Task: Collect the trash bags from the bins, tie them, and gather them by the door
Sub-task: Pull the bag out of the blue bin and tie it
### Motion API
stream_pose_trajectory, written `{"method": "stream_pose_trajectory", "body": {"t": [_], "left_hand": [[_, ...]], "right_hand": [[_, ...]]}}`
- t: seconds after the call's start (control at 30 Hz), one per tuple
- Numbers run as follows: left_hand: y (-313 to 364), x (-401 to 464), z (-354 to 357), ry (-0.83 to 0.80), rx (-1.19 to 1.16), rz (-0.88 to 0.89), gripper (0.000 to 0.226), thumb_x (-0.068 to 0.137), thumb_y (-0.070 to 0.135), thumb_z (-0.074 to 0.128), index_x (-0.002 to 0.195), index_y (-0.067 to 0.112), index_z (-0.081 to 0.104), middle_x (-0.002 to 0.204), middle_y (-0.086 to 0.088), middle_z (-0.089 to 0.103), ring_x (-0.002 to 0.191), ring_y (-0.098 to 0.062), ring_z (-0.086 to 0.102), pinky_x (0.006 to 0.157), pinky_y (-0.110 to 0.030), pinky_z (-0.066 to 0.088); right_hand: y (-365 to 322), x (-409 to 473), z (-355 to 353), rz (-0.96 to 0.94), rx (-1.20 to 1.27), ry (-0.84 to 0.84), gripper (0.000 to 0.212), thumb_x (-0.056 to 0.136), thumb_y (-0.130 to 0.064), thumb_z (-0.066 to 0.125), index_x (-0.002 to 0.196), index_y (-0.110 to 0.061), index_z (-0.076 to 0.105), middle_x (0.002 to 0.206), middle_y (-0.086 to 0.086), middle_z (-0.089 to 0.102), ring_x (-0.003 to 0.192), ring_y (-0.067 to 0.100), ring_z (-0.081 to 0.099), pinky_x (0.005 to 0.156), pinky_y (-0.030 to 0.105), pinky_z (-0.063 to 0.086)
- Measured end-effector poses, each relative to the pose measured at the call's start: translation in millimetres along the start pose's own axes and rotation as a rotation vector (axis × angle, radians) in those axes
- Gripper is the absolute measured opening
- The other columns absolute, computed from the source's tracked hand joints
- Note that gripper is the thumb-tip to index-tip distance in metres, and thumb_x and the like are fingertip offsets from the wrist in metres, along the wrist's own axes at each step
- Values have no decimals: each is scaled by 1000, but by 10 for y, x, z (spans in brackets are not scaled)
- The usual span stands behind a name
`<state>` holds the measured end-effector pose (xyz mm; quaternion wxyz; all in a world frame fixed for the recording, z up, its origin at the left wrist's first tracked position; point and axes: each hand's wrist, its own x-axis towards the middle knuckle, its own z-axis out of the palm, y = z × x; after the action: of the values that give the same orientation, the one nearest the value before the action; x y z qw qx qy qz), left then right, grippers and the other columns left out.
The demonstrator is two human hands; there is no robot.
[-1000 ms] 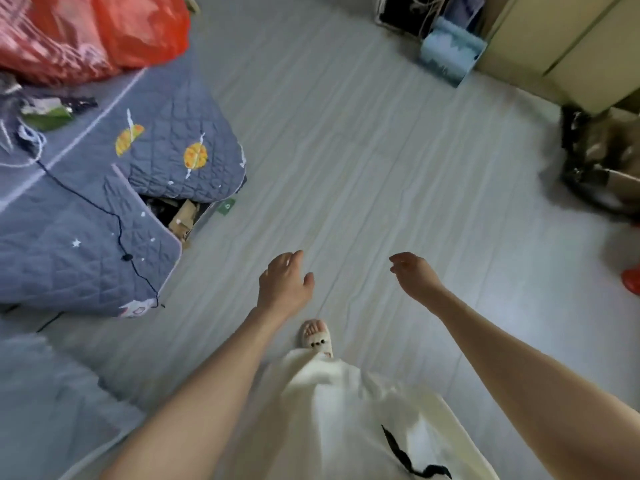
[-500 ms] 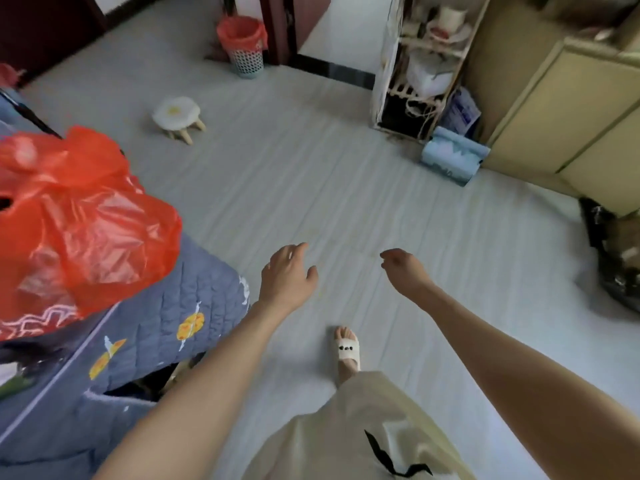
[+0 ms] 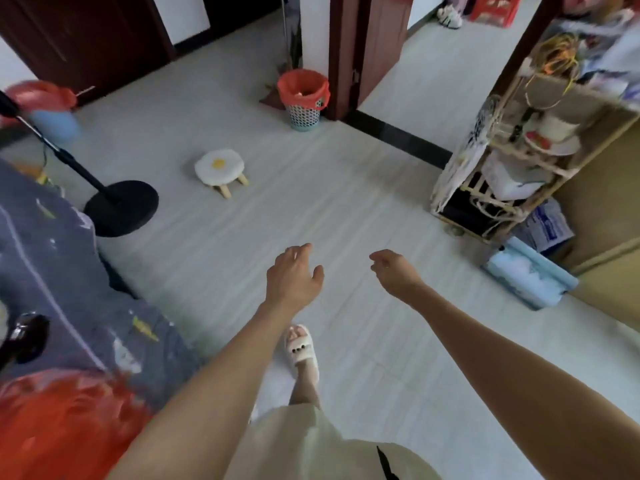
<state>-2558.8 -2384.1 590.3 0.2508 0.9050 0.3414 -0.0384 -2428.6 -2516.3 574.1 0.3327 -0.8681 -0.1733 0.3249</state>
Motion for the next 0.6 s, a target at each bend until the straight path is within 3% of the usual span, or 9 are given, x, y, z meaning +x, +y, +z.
{"method": "stream_pose_trajectory", "body": {"t": [0.27,0.47,0.6], "left_hand": [[-449,2632,-1156,60,25,35,52,92,28,45,141,14,32,144,-9,39,131,-29,37,103,-40,35],[-641,4286,-1783,55,66,29,53,92,28,45,141,15,31,146,-7,37,134,-26,34,105,-39,33],[-682,5620,-2039,65,87,33,52,92,27,45,141,16,33,147,-7,34,134,-27,34,106,-39,34]], "right_hand": [[-1546,2371,-321,21,-1,25,31,92,-7,40,118,-9,58,117,20,62,104,36,60,76,31,43],[-2576,3900,-491,-22,19,27,33,93,-8,38,120,-11,56,116,20,62,100,35,62,74,33,46],[-3099,5104,-614,-73,-10,39,34,94,-9,37,124,-8,54,122,15,59,105,32,59,81,31,45]]}}
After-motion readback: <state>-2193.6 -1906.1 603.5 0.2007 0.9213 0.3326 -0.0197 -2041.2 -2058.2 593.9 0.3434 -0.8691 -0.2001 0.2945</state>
